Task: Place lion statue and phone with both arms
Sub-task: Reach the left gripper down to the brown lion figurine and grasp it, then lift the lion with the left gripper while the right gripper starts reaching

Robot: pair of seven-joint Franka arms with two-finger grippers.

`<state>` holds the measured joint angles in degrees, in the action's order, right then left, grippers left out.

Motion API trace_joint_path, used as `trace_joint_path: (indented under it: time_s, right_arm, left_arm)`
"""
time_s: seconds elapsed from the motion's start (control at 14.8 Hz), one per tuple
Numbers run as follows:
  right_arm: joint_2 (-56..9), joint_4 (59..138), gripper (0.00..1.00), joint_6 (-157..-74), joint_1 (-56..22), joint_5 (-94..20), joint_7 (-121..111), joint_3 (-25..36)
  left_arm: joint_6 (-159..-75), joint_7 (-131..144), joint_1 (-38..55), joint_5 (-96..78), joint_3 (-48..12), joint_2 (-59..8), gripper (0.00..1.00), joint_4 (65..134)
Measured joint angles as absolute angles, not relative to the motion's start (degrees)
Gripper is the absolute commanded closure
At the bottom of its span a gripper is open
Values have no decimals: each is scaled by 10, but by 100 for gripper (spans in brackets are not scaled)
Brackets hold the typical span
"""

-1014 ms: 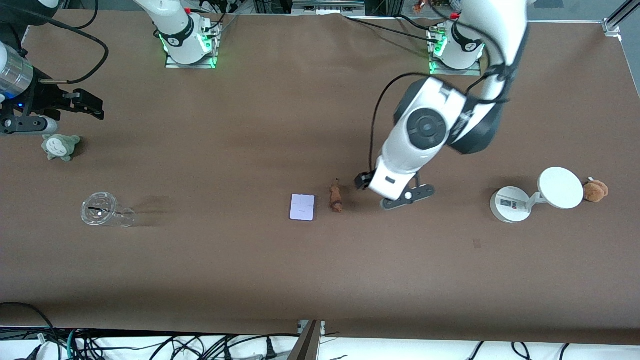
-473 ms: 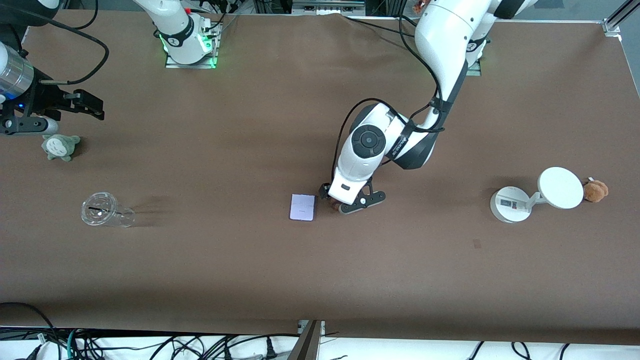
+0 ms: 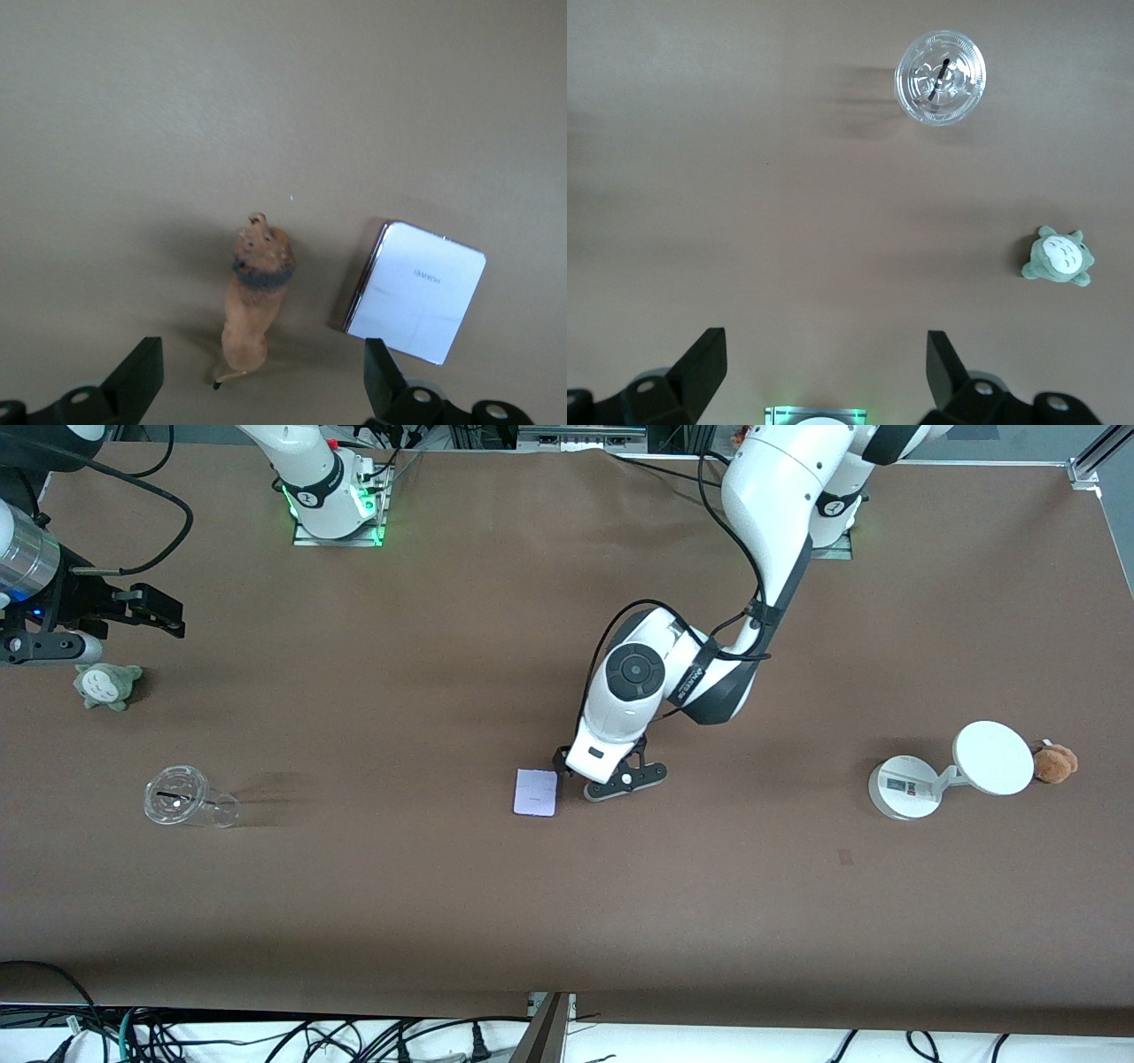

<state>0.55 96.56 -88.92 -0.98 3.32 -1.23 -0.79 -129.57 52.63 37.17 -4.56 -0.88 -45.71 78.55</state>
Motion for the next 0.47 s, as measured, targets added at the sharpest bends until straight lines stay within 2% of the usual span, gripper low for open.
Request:
trace_joint_path:
  time_s: [0.2, 0.27, 0.41, 0.47]
  right_arm:
    - [6, 966, 0, -889, -10, 33, -12, -8]
    - [5, 966, 0, -889, -10, 33, -12, -8]
    - [5, 966, 0, -889, -10, 33, -12, -8]
    - [5, 966, 0, -889, -10, 33, -12, -8]
  left_arm:
    - [-1318, 526, 381, -28, -6, -478, 0, 785]
    - [-1322, 526, 381, -26, -5, -484, 8, 785]
    - [-1326, 524, 380, -25, 0, -488, 29, 784]
    - [-1326, 518, 379, -25, 1, -488, 31, 783]
